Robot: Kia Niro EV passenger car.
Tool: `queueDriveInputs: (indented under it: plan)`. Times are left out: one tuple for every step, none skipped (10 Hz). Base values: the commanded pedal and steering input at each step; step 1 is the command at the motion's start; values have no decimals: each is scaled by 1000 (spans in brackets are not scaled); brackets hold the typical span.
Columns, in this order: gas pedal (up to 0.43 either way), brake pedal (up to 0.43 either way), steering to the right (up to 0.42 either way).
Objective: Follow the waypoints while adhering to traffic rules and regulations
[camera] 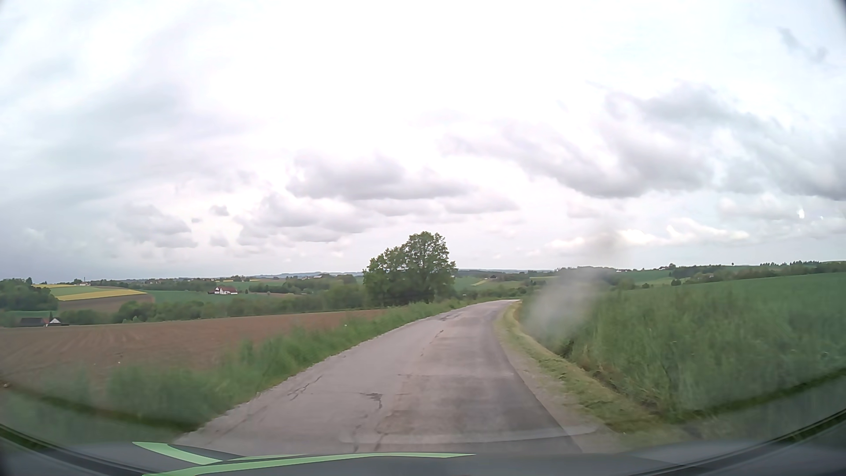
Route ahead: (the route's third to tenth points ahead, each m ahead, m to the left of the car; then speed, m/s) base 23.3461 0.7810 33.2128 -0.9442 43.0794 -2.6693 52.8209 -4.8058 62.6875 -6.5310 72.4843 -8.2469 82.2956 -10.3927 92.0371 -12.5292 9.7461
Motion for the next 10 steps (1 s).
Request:
queueDriveInputs:
  plan:
    - [409,0,25]
    - [409,0,26]
    - [409,0,29]
    - [409,0,33]
    - [398,0,34]
    - [398,0,33]
    - [398,0,33]
    - [398,0,33]
    - [398,0,33]
    - [398,0,33]
